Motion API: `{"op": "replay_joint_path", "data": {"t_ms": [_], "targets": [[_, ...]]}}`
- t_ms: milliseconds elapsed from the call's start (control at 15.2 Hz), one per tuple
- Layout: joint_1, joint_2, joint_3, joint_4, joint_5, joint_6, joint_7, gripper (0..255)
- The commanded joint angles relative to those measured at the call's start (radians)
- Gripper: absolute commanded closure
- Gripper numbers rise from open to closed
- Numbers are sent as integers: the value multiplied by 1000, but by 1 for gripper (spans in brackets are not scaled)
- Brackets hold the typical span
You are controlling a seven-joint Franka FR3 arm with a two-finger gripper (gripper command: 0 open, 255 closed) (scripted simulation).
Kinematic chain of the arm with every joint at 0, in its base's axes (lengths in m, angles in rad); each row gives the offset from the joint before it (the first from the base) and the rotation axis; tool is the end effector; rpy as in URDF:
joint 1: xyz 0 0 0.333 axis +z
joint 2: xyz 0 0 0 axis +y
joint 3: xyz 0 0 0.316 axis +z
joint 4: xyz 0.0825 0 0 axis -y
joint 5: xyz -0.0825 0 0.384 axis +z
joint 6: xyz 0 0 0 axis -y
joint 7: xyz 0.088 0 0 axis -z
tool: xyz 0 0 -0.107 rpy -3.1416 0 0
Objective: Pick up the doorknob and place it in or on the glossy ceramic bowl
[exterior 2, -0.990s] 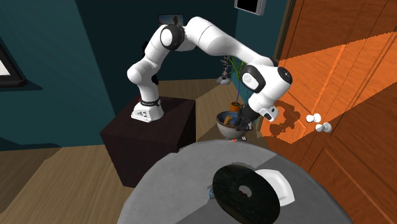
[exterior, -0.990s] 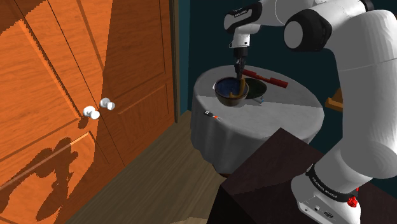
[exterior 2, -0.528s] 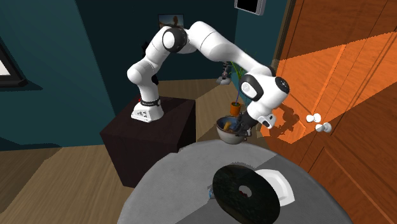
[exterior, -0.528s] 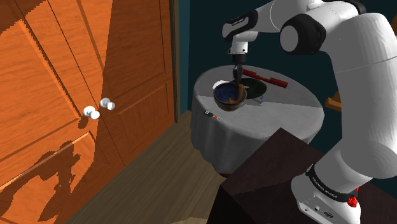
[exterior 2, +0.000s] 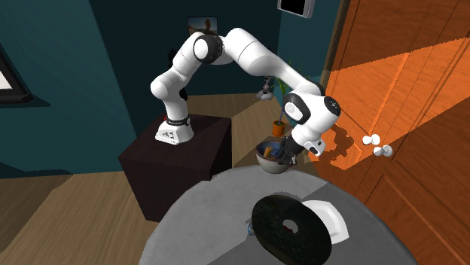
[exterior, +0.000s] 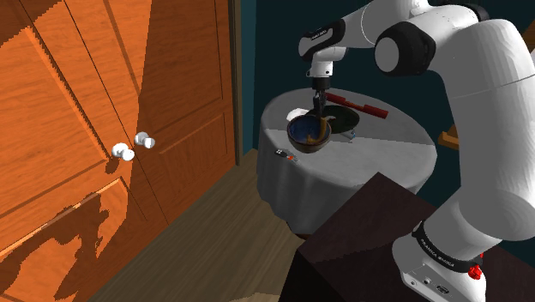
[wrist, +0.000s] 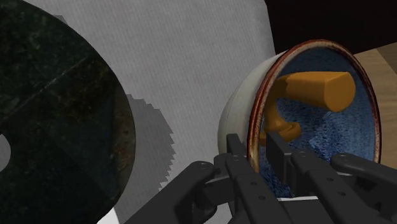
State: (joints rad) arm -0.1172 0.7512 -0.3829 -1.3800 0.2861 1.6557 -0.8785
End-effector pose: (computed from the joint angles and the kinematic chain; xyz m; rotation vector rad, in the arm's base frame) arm 0.6289 -0.2574 0.2618 -2.7984 -0.4686 0.4647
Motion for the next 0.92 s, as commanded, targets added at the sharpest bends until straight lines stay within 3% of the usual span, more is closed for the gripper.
{"op": "replay_joint_path", "data": {"t_ms": [0,66,132,462,726,858], "targets": [[0,-1,0,1,0,0,0,255],[0,-1,0,1,0,0,0,255],[0,-1,0,0,0,0,0,0],[0,-1,0,1,0,0,0,0],[-34,32,1,181,-3,-143,15,0],[-34,32,1,181,-3,-143,15,0]]}}
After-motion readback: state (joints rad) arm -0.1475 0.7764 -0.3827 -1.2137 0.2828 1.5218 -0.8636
